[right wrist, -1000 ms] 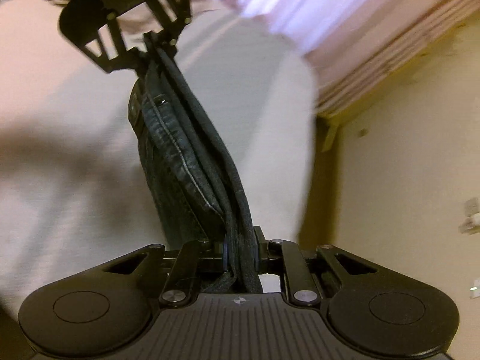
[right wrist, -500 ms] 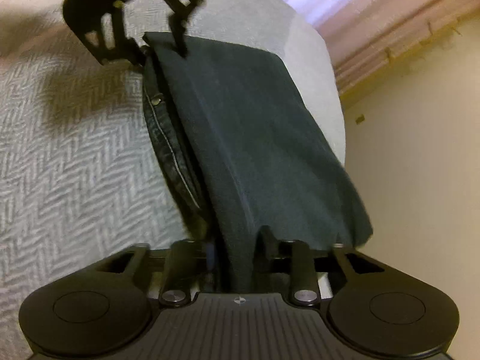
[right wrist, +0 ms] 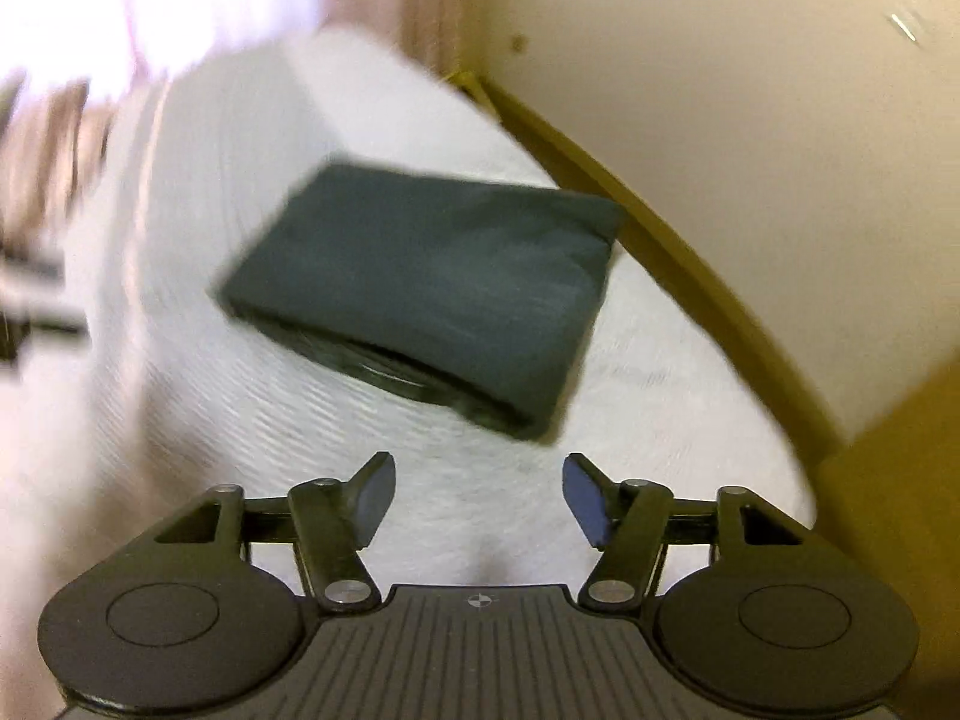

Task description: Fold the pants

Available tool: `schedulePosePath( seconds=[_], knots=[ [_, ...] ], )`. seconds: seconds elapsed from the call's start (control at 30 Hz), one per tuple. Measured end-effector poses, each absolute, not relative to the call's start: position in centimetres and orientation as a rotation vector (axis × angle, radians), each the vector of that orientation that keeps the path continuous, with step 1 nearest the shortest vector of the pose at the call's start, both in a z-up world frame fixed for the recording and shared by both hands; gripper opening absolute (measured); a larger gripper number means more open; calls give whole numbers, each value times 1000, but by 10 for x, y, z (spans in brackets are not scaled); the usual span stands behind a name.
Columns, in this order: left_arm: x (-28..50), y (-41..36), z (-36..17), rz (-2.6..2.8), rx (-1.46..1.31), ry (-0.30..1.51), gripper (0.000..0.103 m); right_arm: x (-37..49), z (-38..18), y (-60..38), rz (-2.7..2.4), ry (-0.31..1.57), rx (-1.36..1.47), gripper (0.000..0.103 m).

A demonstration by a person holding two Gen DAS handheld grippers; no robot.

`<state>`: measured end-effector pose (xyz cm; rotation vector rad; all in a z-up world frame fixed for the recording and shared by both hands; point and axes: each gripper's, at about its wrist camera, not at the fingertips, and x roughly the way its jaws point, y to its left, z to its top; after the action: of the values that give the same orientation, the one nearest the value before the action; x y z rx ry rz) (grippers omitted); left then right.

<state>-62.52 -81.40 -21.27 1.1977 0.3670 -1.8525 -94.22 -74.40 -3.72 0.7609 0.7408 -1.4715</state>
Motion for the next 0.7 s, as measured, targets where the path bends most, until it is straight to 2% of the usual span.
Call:
schedulePosePath(
  seconds=[0.1, 0.17, 0.33, 0.7],
  knots=[
    [-616, -775, -176, -1847, 1032, 525, 70, -928, 2, -710, -1546, 561, 870, 68],
    [-607, -748, -147, -1838, 932, 582, 83, -914, 19, -693, -1579, 475, 915, 73],
    [-589, -694, -100, -1827, 778, 619, 102, -874, 62, -644, -1620, 429, 912, 76],
    [-556, -608, -40, -1797, 631, 666, 102, -832, 100, -577, -1696, 464, 843, 77]
  ],
)
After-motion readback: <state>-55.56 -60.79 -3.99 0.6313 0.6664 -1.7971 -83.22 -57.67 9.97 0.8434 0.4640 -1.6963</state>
